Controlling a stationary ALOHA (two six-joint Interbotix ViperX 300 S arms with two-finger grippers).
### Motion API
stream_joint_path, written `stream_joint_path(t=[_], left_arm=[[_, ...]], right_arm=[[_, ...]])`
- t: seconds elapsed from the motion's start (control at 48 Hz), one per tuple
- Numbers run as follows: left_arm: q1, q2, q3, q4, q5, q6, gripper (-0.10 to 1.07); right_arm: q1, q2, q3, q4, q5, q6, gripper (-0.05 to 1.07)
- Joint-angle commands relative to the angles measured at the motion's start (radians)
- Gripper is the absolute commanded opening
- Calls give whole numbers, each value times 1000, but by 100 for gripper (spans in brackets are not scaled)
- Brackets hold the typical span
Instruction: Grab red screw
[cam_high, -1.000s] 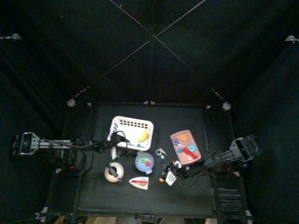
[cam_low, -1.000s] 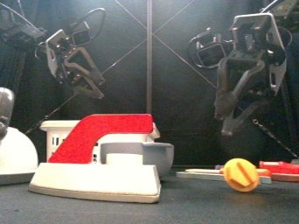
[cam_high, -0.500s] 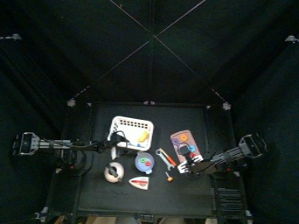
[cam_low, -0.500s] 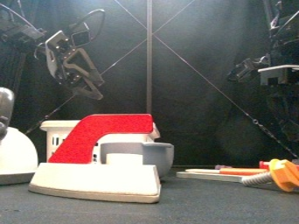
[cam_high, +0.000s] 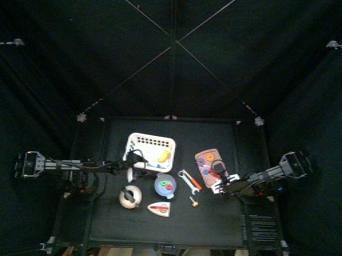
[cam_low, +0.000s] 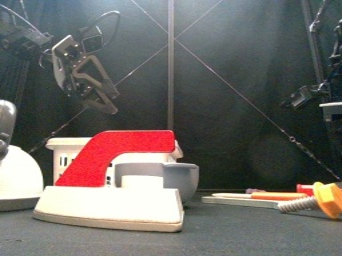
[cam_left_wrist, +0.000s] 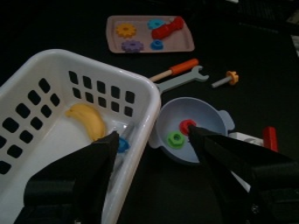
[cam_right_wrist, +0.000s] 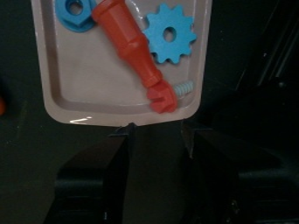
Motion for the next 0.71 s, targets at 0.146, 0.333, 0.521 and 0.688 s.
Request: stream_joint_path(t=[0.146,0.333,0.521,0.688], left_arm=[[6,-5,-12,0,-3,0,97],[6,-5,-12,0,-3,0,97],[6,-5,-11,0,-3,0,97],[6,-5,-11,0,-3,0,97]], right_arm=[[-55,-64,77,-23,-97,3,83],[-67,-77,87,-35,-112,5,82],[-69,-75,89,-49,-149,5,81],[-75,-67,97,-46,-156,5,76]])
